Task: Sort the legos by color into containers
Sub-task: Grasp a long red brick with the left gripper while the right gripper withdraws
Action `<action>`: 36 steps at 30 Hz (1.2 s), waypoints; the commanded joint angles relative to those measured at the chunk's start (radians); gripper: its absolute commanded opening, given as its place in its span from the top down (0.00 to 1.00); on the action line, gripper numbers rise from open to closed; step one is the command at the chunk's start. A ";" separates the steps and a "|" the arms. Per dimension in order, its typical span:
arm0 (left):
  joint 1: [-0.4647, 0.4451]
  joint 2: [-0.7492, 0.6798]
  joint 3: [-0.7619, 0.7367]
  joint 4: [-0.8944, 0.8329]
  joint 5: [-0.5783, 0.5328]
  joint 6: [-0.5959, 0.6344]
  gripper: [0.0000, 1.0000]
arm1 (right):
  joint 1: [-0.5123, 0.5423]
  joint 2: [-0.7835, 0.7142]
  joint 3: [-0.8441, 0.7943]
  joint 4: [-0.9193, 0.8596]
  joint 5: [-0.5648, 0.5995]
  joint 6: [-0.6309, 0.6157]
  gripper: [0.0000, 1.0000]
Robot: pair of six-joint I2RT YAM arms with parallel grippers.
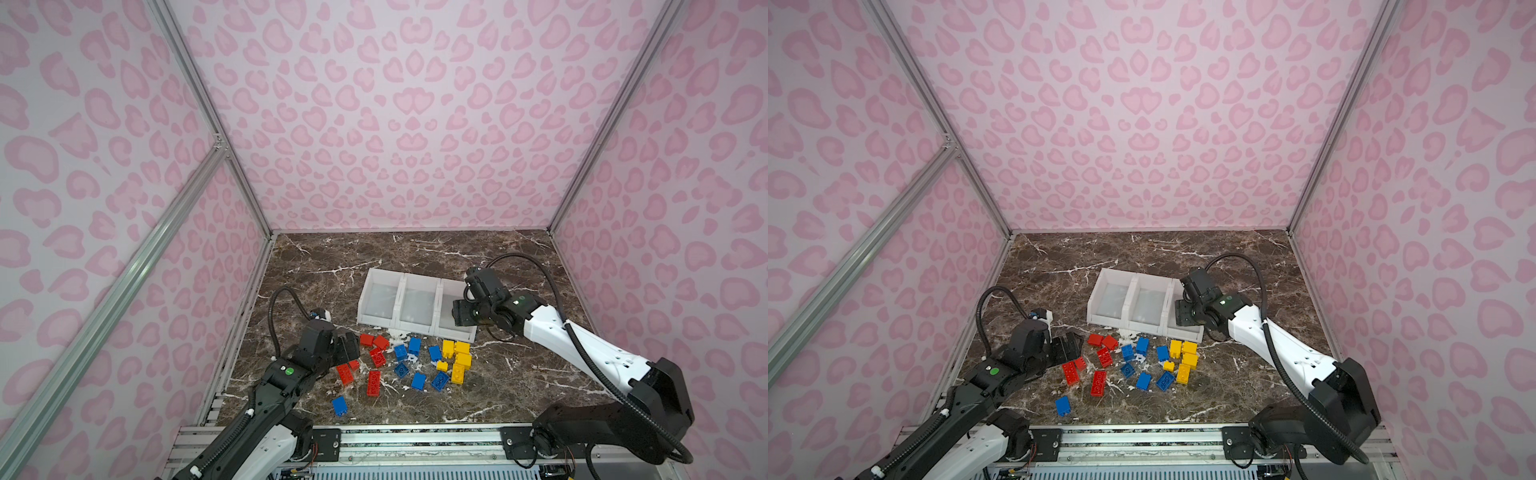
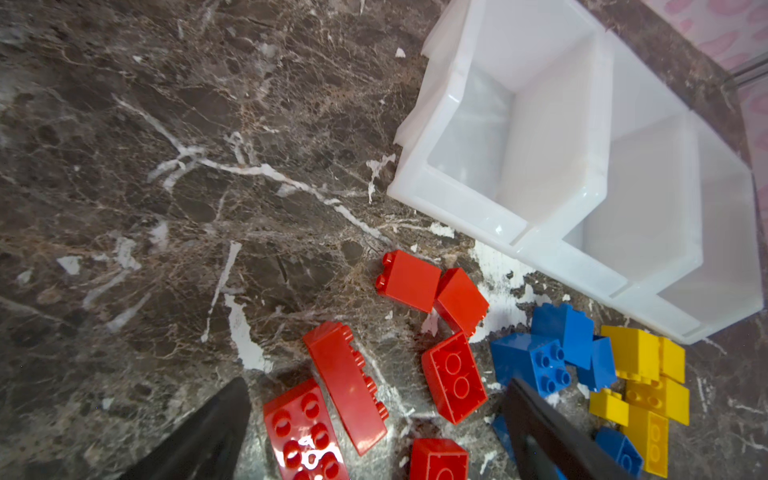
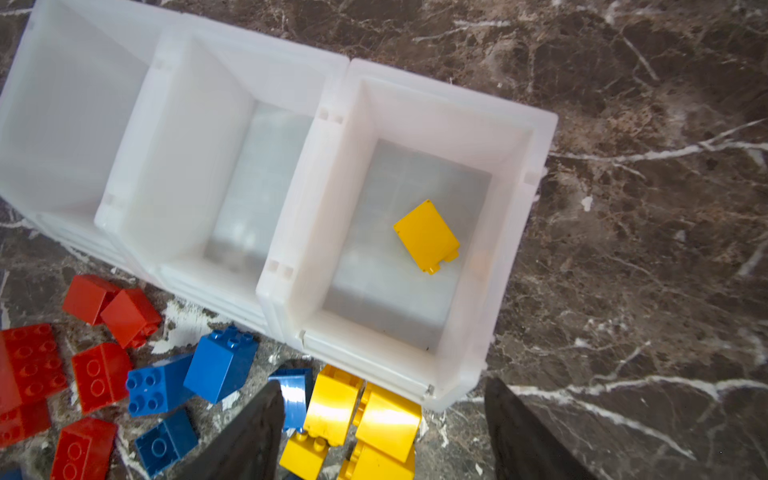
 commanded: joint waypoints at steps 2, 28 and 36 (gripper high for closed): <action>-0.021 0.059 0.006 -0.046 -0.091 -0.054 0.07 | 0.044 -0.068 -0.066 0.016 0.032 0.062 0.24; -0.074 0.466 0.128 0.058 -0.075 -0.045 0.41 | 0.132 -0.101 -0.215 0.120 0.008 0.194 0.24; -0.108 0.577 0.188 0.069 -0.101 -0.039 0.58 | 0.136 -0.116 -0.188 0.071 0.024 0.178 0.25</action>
